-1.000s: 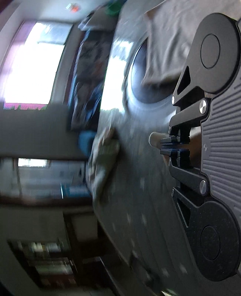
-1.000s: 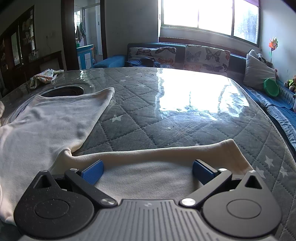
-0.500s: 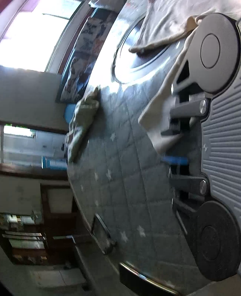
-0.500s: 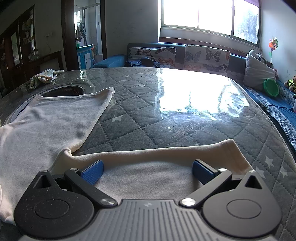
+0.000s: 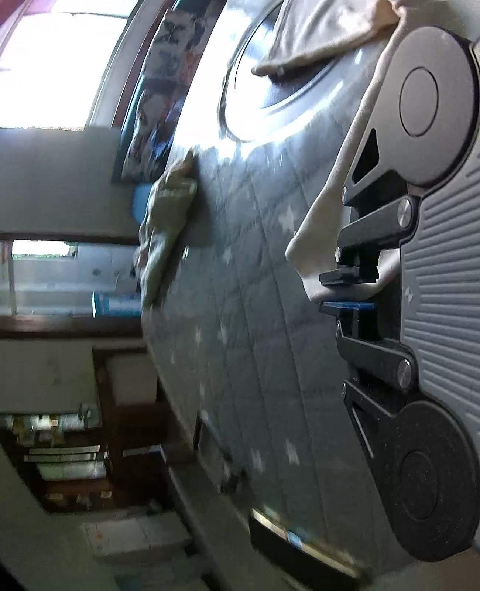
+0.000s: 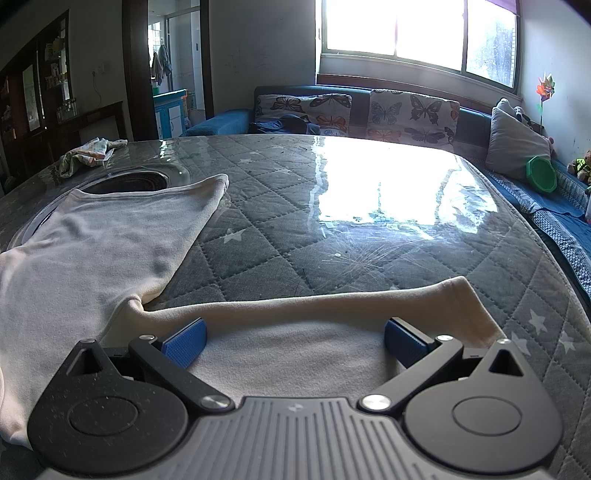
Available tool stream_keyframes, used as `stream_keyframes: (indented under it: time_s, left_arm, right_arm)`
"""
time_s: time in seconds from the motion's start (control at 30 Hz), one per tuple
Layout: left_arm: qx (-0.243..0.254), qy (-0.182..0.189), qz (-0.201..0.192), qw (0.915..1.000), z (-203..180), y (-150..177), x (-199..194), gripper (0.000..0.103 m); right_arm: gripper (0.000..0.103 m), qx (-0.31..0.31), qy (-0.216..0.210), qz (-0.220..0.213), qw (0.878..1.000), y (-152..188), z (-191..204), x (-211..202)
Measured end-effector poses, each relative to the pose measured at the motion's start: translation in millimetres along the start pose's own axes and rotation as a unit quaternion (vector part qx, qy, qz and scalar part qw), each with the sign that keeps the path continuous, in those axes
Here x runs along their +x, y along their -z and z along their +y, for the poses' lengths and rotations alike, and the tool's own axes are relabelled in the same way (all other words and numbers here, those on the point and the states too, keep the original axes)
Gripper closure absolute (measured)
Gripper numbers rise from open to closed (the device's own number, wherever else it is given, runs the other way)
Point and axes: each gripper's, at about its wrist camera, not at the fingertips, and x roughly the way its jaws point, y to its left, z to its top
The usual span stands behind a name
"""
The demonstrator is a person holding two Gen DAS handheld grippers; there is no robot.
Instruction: Fold clothes
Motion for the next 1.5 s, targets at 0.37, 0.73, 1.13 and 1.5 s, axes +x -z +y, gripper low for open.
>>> stream_keyframes:
  time_s: [0.37, 0.73, 1.13, 1.5]
  left_arm:
    - [-0.008, -0.040, 0.008, 0.9991, 18.1, 4.9, -15.5, 0.066]
    - [0.018, 0.205, -0.013, 0.9786, -55.0, -2.5, -77.7, 0.063]
    - [0.061, 0.306, 0.075, 0.9470, -144.5, 27.5, -51.6, 0.061]
    - [0.066, 0.311, 0.080, 0.9447, -134.2, 28.0, -54.2, 0.052]
  right_arm:
    - [0.000, 0.000, 0.000, 0.000, 1.000, -0.3, 0.0, 0.5]
    - [0.000, 0.001, 0.000, 0.000, 1.000, -0.4, 0.2, 0.7]
    - [0.000, 0.001, 0.000, -0.001, 1.000, -0.6, 0.0, 0.3]
    - [0.000, 0.002, 0.000, -0.001, 1.000, -0.5, 0.0, 0.3]
